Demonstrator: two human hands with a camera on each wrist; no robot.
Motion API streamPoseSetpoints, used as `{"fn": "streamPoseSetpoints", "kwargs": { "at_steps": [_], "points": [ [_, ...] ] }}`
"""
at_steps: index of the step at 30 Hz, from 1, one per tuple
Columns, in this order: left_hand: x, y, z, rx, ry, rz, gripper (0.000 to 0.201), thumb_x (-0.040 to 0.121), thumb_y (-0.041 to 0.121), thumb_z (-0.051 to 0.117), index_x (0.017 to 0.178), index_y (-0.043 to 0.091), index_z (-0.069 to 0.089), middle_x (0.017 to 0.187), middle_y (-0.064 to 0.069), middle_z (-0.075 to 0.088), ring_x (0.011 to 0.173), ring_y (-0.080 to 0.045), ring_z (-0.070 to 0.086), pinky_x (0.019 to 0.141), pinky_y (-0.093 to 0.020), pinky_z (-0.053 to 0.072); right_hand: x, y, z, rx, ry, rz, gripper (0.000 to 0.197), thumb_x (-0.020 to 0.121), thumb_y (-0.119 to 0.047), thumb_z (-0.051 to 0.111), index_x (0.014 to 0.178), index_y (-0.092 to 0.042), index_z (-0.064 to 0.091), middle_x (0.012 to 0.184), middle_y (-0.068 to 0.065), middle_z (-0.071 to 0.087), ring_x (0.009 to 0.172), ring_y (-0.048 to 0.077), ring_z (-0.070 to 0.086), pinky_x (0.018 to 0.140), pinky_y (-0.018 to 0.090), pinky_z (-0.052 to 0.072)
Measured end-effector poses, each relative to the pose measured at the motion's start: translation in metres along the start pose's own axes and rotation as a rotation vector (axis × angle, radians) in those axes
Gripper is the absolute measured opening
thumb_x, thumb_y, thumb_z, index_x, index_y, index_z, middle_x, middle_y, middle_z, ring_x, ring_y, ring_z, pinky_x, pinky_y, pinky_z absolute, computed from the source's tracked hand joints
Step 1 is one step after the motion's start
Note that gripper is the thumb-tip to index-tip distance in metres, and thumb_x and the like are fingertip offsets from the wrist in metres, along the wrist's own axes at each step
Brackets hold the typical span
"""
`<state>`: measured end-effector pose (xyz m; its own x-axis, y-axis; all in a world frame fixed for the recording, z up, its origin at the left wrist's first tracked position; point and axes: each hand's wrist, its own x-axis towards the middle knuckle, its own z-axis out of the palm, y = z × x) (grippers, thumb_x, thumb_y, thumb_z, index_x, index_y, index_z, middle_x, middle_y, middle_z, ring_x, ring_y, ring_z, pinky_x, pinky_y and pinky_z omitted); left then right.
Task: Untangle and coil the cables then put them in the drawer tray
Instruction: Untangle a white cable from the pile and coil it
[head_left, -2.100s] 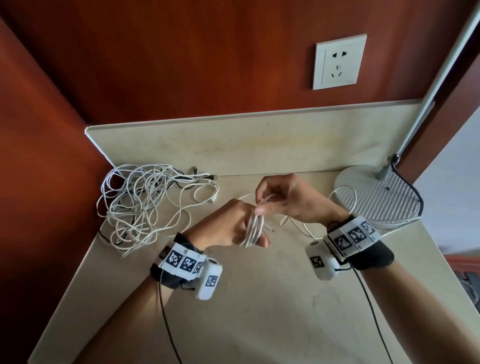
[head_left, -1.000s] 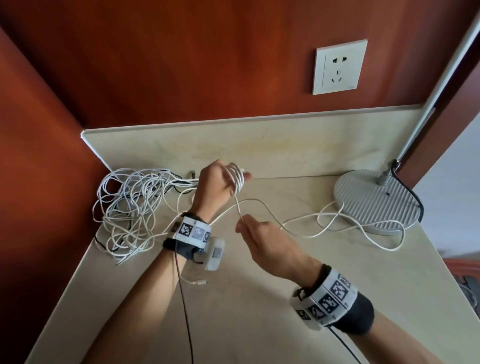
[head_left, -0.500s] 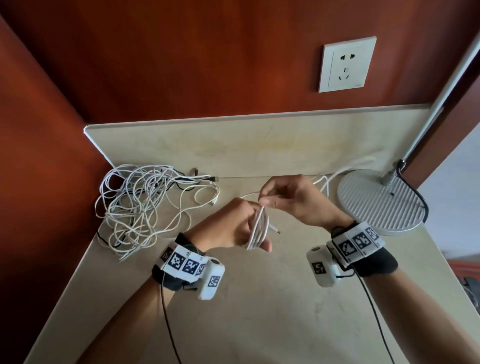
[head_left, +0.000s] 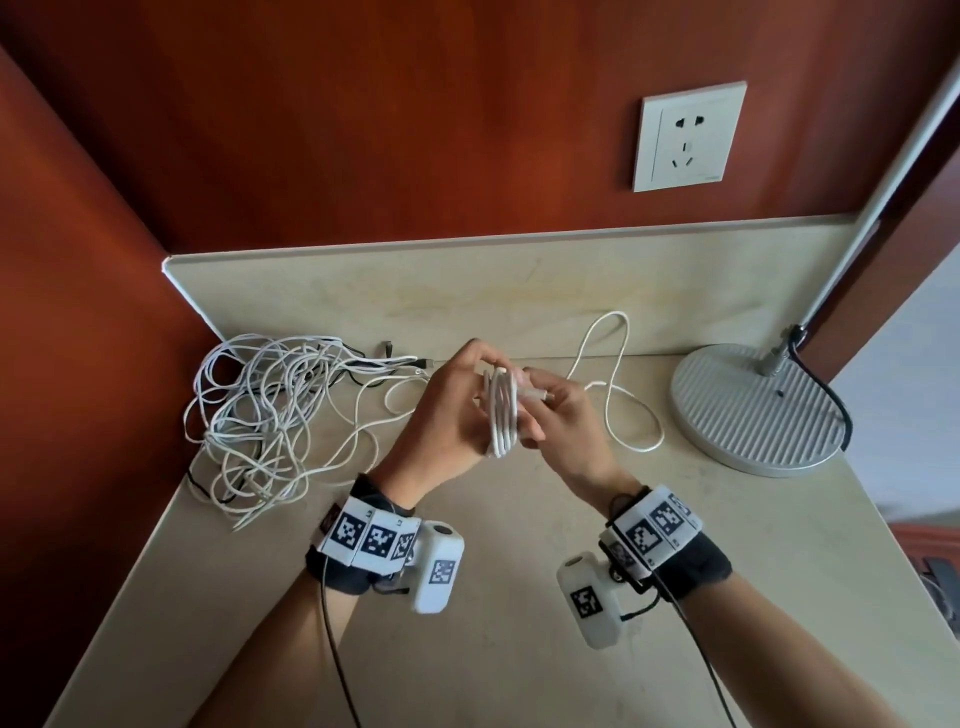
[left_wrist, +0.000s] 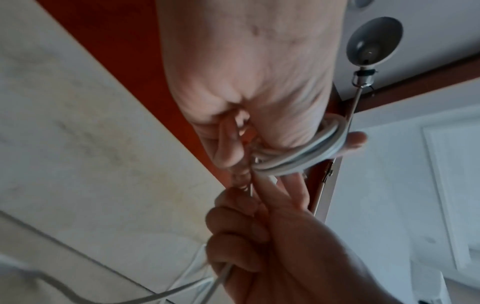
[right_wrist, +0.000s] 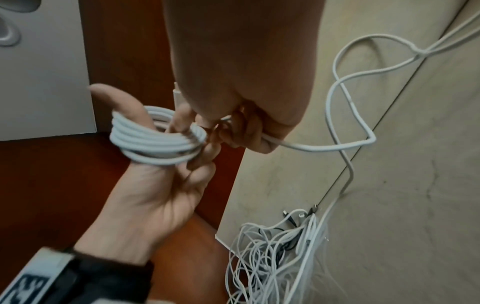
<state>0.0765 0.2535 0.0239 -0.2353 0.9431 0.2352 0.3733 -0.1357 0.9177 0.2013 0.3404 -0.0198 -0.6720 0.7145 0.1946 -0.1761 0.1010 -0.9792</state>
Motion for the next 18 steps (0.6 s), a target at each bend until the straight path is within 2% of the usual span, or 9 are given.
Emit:
{"fn": "streamPoseSetpoints", "kwargs": {
  "at_steps": [2, 4, 5, 6, 8, 11, 13, 16, 18],
  "points": [
    [0.005, 0.009, -0.001, -0.013, 0.081, -0.001, 0.054, 0.067, 0.034, 0.083, 0.106, 0.014, 0.051, 0.079, -0.011, 0.073, 0.068, -0.033, 0.071, 0.056, -0.04, 0.054, -0.006, 0.009, 0.005, -0.204, -0.042, -0.027, 0.031, 0.105, -0.018, 0.051, 0.076, -0.015, 0.062, 0.062, 0.003, 0.056, 0.055, 0.008, 0.043, 0.053, 0.027, 0.038],
    [0.013, 0.016, 0.001, -0.097, 0.076, -0.036, 0.046, 0.074, 0.029, 0.08, 0.108, 0.014, 0.053, 0.07, -0.009, 0.071, 0.067, -0.038, 0.073, 0.056, -0.054, 0.055, -0.017, 0.017, 0.013, -0.362, -0.176, -0.015, 0.035, 0.111, -0.019, 0.044, 0.08, -0.024, 0.06, 0.07, 0.007, 0.057, 0.059, 0.005, 0.047, 0.06, 0.025, 0.042],
    [0.018, 0.019, 0.002, -0.128, 0.062, -0.064, 0.038, 0.079, 0.019, 0.078, 0.108, 0.012, 0.054, 0.067, -0.006, 0.069, 0.067, -0.038, 0.074, 0.06, -0.06, 0.055, -0.022, 0.02, 0.017, -0.411, -0.25, -0.006, 0.033, 0.112, -0.021, 0.041, 0.084, -0.023, 0.058, 0.071, 0.002, 0.055, 0.06, 0.004, 0.049, 0.062, 0.021, 0.041],
    [0.023, 0.019, 0.004, -0.122, 0.063, -0.071, 0.029, 0.084, 0.005, 0.075, 0.105, 0.009, 0.055, 0.069, -0.002, 0.066, 0.066, -0.033, 0.075, 0.063, -0.057, 0.058, -0.025, 0.022, 0.02, -0.464, -0.292, -0.009, 0.03, 0.112, -0.024, 0.04, 0.086, -0.022, 0.055, 0.072, -0.003, 0.052, 0.06, 0.005, 0.05, 0.063, 0.019, 0.039],
    [0.029, 0.014, 0.002, -0.078, 0.083, -0.109, 0.022, 0.09, -0.011, 0.063, 0.096, 0.009, 0.057, 0.078, 0.002, 0.064, 0.066, -0.014, 0.071, 0.067, -0.037, 0.06, -0.025, 0.025, 0.022, -0.559, -0.311, -0.019, 0.02, 0.112, -0.029, 0.04, 0.094, -0.022, 0.046, 0.074, -0.009, 0.05, 0.059, 0.003, 0.051, 0.064, 0.024, 0.037],
    [0.036, -0.004, -0.002, 0.051, 0.143, -0.158, 0.013, 0.087, 0.017, 0.07, 0.084, 0.015, 0.058, 0.08, -0.005, 0.074, 0.08, -0.017, 0.073, 0.079, -0.036, 0.057, -0.022, 0.02, 0.015, -0.687, -0.322, -0.056, 0.02, 0.111, -0.033, 0.042, 0.109, -0.012, 0.04, 0.064, -0.014, 0.044, 0.05, 0.006, 0.044, 0.062, 0.036, 0.034],
    [0.041, -0.021, -0.006, 0.223, 0.194, -0.182, 0.026, 0.083, 0.042, 0.075, 0.074, 0.023, 0.06, 0.073, -0.001, 0.078, 0.083, -0.009, 0.076, 0.08, -0.034, 0.057, -0.023, 0.013, 0.008, -0.771, -0.338, -0.111, 0.021, 0.111, -0.035, 0.041, 0.107, -0.014, 0.037, 0.06, -0.01, 0.044, 0.049, 0.015, 0.04, 0.058, 0.044, 0.04],
    [0.042, -0.03, -0.009, 0.334, 0.244, -0.176, 0.028, 0.088, 0.039, 0.08, 0.071, 0.016, 0.079, 0.072, 0.001, 0.078, 0.072, 0.01, 0.069, 0.074, -0.018, 0.051, -0.022, -0.003, -0.004, -0.902, -0.37, -0.153, 0.016, 0.11, -0.03, 0.039, 0.104, -0.016, 0.043, 0.074, 0.005, 0.06, 0.063, 0.035, 0.054, 0.063, 0.051, 0.047],
    [0.041, -0.037, -0.01, 0.37, 0.239, -0.127, 0.031, 0.088, 0.04, 0.079, 0.075, 0.012, 0.083, 0.07, 0.003, 0.077, 0.068, 0.006, 0.07, 0.068, -0.017, 0.05, -0.019, -0.015, -0.013, -1.002, -0.36, -0.195, 0.02, 0.109, -0.032, 0.041, 0.102, -0.017, 0.052, 0.082, 0.01, 0.066, 0.072, 0.04, 0.06, 0.065, 0.049, 0.048]
  ]
}}
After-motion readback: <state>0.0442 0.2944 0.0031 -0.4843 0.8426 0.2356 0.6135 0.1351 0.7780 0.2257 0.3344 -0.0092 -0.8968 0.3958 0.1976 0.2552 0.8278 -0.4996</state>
